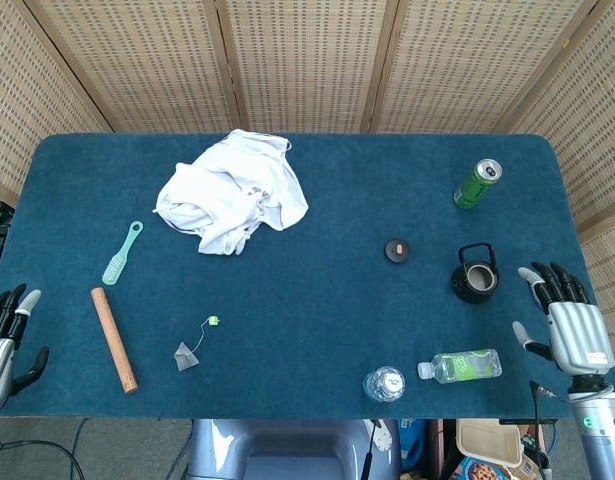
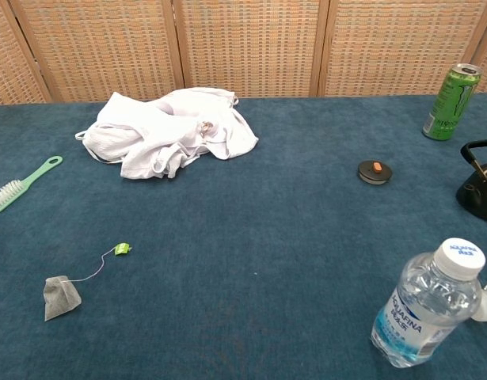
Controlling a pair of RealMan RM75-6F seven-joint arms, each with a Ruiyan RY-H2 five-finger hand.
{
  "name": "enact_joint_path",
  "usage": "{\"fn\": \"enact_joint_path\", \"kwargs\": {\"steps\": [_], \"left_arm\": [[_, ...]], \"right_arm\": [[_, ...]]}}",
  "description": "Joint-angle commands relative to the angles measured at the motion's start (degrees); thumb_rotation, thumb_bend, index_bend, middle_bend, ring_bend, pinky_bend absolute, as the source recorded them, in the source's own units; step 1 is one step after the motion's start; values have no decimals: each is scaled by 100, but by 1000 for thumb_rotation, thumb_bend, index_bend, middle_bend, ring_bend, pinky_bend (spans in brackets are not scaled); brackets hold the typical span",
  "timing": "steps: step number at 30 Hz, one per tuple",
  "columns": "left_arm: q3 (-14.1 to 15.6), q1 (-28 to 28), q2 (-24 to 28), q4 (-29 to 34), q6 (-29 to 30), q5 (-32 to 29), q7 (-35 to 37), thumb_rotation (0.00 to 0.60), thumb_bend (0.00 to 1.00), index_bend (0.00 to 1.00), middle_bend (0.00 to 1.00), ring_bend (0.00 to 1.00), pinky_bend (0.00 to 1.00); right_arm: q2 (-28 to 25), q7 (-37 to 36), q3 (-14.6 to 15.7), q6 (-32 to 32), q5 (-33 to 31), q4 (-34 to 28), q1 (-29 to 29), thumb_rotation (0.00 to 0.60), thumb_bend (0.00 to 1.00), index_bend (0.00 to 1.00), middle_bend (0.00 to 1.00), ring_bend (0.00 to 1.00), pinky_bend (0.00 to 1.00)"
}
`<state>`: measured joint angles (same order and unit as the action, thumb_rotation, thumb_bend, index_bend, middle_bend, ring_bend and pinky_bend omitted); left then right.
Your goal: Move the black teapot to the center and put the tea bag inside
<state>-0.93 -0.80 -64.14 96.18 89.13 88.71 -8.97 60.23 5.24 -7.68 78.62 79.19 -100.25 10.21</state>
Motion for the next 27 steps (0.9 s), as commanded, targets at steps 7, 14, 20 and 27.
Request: {"fn": "enact_joint_path", "kwargs": {"steps": [7, 14, 20, 27], "left_arm": [[-40, -43, 0, 7, -2, 9, -52, 600, 434, 0, 0, 0, 0], [-39, -67, -10, -2, -69, -45, -84, 600, 434, 0, 0, 0, 0], [-46, -71, -11, 1, -83, -84, -106, 600, 435, 0, 0, 0, 0], [-56, -74, 5, -3, -85, -115, -115, 600, 435, 0, 0, 0, 0]], "right_arm": [[-200, -319, -328, -931, -152, 274, 706, 600, 618, 199, 237, 49, 171], [-152, -530, -537, -1831, -423, 715, 1331, 599, 712, 250, 273, 50, 171], [-69, -584, -632, -2442, -609, 1030, 1776, 537, 721, 299, 307, 55, 163], [91, -616, -673, -2975, -729, 1437, 2187, 503, 721, 328, 324, 56, 131]]}}
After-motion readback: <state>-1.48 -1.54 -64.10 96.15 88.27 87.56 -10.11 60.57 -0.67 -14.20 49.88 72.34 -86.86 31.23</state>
